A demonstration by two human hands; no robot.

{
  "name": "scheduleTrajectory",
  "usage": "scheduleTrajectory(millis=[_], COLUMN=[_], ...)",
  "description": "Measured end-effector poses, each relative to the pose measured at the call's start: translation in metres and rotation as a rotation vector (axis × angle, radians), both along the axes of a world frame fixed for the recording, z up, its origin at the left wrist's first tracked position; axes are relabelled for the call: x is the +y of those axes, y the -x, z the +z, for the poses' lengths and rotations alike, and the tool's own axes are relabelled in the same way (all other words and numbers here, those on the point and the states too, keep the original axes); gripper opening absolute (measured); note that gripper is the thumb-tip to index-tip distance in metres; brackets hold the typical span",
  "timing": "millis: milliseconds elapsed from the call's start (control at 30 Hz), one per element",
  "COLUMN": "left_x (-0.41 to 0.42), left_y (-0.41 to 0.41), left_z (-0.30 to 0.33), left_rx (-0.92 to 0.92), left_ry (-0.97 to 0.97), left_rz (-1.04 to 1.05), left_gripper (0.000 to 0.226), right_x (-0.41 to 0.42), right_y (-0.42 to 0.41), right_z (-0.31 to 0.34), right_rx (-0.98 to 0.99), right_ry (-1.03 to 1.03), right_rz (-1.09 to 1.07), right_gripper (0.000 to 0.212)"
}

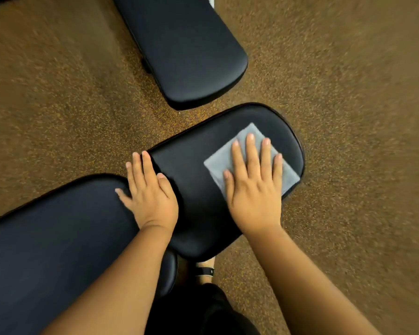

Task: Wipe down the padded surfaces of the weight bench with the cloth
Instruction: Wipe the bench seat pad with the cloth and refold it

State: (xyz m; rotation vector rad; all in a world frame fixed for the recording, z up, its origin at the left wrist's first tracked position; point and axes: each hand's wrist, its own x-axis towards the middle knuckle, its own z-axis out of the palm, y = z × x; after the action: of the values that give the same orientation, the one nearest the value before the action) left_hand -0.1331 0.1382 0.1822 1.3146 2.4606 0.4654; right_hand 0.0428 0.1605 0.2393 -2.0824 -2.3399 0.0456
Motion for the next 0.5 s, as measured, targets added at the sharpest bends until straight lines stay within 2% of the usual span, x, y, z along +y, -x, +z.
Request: scheduleTrajectory(millis=[100, 200, 300, 367, 500], left_x=[0.003, 0.013, 0.033, 0.05, 0.085], left_y=[-0.005, -0.025, -0.052, -0.069, -0.097], left_z=[0.012, 0.029, 0.04, 0.044, 0.046], left_rx=[0.1, 0.127, 0.035, -0.057, -0.124], left_ry=[0.0, -0.105, -0.185, -0.236, -0.311], left_rz=[-0.017, -0.173, -0.362, -0.445, -0.5], left_gripper=[0.058, 0.059, 0.052, 0.05, 0.05], right_x=[-0.03, -0.006, 0.048, 0.08, 0.089], right_y=[-0.012, -0.019, -0.027, -0.036, -0.05], right_z=[-0.004, -0.001, 0.009, 0.017, 0.023], right_rx=[0.001, 0.014, 0.081, 0.192, 0.324], right_ry=[0.029, -0.006, -0.036, 0.006, 0.007], right_rz=[-0.002, -0.051, -0.16, -0.238, -0.246], right_gripper=[0.056, 0.055, 0.054, 0.054, 0.051])
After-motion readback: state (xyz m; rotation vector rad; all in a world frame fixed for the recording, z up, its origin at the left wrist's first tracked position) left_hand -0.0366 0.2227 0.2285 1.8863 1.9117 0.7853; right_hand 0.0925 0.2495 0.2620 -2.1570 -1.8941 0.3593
